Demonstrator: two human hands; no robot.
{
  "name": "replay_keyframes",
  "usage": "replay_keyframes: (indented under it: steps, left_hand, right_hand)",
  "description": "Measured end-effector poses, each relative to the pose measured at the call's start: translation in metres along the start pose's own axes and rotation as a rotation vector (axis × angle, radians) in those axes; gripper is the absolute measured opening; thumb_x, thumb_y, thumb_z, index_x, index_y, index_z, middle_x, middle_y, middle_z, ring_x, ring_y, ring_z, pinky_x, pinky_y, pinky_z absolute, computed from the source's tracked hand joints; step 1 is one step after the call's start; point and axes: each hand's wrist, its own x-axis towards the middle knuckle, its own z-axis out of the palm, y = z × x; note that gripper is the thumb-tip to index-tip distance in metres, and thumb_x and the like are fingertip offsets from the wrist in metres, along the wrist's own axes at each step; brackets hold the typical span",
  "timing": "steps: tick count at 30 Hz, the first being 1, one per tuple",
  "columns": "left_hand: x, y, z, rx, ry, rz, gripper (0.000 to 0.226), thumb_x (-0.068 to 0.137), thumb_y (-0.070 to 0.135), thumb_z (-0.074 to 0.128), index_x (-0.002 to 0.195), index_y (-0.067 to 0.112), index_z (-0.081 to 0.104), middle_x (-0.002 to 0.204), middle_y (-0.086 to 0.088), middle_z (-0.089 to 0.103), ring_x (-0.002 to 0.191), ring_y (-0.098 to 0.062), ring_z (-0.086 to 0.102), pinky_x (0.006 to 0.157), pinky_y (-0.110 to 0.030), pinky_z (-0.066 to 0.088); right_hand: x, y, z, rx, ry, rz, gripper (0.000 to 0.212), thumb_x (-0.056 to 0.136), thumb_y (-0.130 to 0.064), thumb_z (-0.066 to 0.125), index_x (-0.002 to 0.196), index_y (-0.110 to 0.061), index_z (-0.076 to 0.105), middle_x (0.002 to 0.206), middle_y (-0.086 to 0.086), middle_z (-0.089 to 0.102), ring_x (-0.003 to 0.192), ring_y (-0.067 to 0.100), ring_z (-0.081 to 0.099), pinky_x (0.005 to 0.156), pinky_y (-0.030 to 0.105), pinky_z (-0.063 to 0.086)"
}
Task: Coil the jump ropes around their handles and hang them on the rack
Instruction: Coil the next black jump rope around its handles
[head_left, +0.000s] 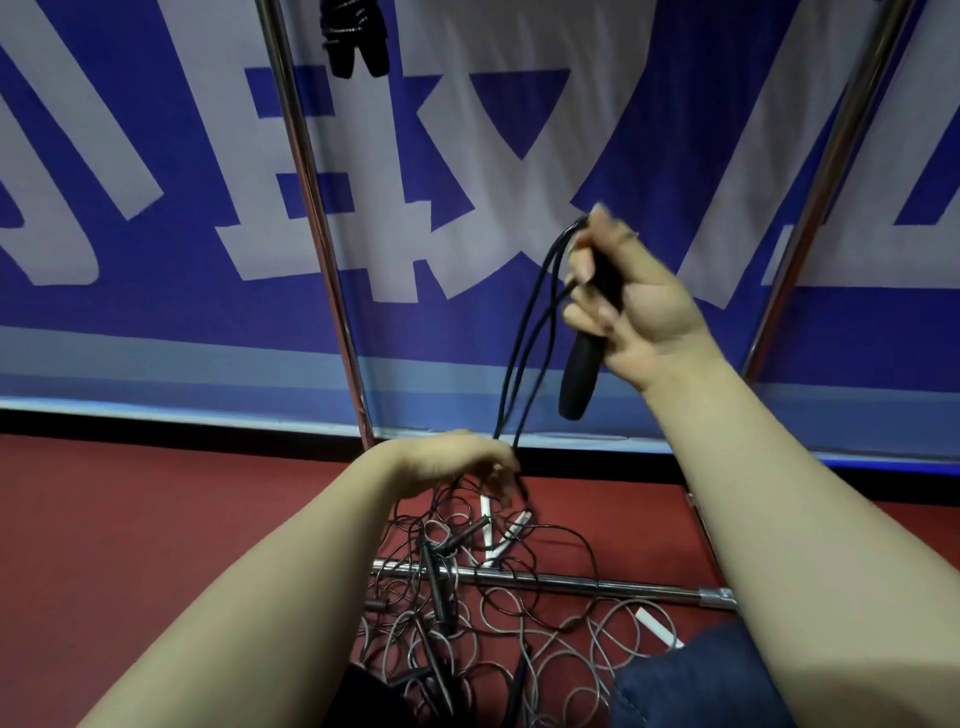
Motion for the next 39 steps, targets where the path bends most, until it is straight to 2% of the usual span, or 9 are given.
replay_keyframes:
  steps: [4,6,9,11,16,20,30,35,39]
  left_hand:
    - [0.000,-0.024,-0.006,0.195,-0.225,-0.321,0.054,0.082,0.066,0.061,0.101,0.017,0.074,0.105,0.002,0.072,0.108,-0.014,0.062,0.099,-0.037,0.037]
    - [0.005,-0.039,-0.010,0.357,-0.264,-0.390,0.048,0.086,0.046,0.071,0.116,0.009,0.069,0.111,0.000,0.070,0.116,-0.018,0.060,0.104,-0.037,0.040]
    - [0.013,-0.062,-0.018,0.555,-0.226,-0.448,0.024,0.095,0.007,0.058,0.112,-0.010,0.063,0.067,0.006,0.070,0.072,-0.010,0.065,0.076,-0.025,0.051]
    - [0.016,-0.067,-0.026,0.530,-0.072,-0.477,0.021,0.096,0.006,0.051,0.106,-0.009,0.064,0.063,0.005,0.069,0.065,-0.014,0.062,0.069,-0.028,0.051]
    - [0.012,-0.029,-0.035,0.516,0.526,-0.278,0.009,0.099,0.009,0.045,0.104,0.003,0.048,0.117,-0.022,0.061,0.104,-0.038,0.058,0.078,-0.038,0.041]
    - [-0.002,-0.001,-0.035,0.122,0.815,-0.028,0.021,0.091,0.020,0.055,0.101,0.007,0.042,0.085,-0.007,0.052,0.075,-0.025,0.047,0.059,-0.033,0.034]
    - [-0.008,0.034,-0.017,0.055,0.676,0.273,0.016,0.094,0.004,0.050,0.098,0.012,0.064,0.085,-0.001,0.066,0.061,-0.001,0.052,0.056,-0.015,0.040]
    - [-0.016,0.029,-0.022,0.128,0.615,0.347,0.012,0.094,0.006,0.058,0.101,0.009,0.067,0.091,0.002,0.070,0.069,0.008,0.057,0.063,-0.007,0.042]
    - [-0.017,0.024,-0.026,0.088,0.621,0.305,0.016,0.095,0.018,0.062,0.108,0.010,0.058,0.087,0.001,0.061,0.065,-0.004,0.056,0.057,-0.014,0.046]
  right_hand:
    - [0.002,-0.008,-0.005,0.257,-0.024,-0.124,0.028,0.084,-0.034,0.054,0.068,-0.013,0.062,0.058,-0.004,0.056,0.028,0.003,0.036,0.029,0.014,0.025]
    - [0.001,-0.006,-0.015,0.291,0.054,-0.137,0.028,0.086,-0.034,0.054,0.069,-0.014,0.062,0.060,-0.005,0.056,0.029,0.003,0.035,0.030,0.014,0.026]
    - [-0.001,0.002,-0.033,0.240,0.214,-0.090,0.027,0.095,-0.031,0.052,0.075,-0.014,0.058,0.062,-0.005,0.055,0.031,0.003,0.033,0.032,0.015,0.024]
    - [-0.001,0.008,-0.043,0.133,0.312,-0.001,0.027,0.098,-0.030,0.053,0.076,-0.015,0.058,0.062,-0.004,0.055,0.032,0.003,0.031,0.033,0.015,0.023]
    - [0.002,0.038,-0.074,-0.473,0.670,0.295,0.013,0.095,-0.026,0.061,0.090,-0.014,0.059,0.072,0.003,0.063,0.031,0.007,0.033,0.034,0.014,0.024]
    - [-0.008,0.056,-0.094,-0.934,0.864,0.459,0.006,0.085,-0.007,0.064,0.088,-0.011,0.060,0.078,0.012,0.057,0.039,0.018,0.042,0.037,0.018,0.030]
    - [-0.008,0.053,-0.038,-0.884,0.032,0.593,0.022,0.092,-0.009,0.064,0.113,-0.013,0.065,0.070,0.009,0.055,0.041,0.012,0.045,0.041,0.024,0.037]
    - [-0.011,0.063,-0.032,-1.067,-0.014,0.452,0.008,0.088,-0.005,0.068,0.094,-0.010,0.064,0.073,0.004,0.063,0.040,0.010,0.046,0.042,0.022,0.040]
    - [-0.006,0.063,-0.031,-1.083,0.036,0.337,0.010,0.089,-0.009,0.069,0.093,-0.006,0.060,0.073,0.005,0.072,0.041,0.013,0.046,0.047,0.027,0.044]
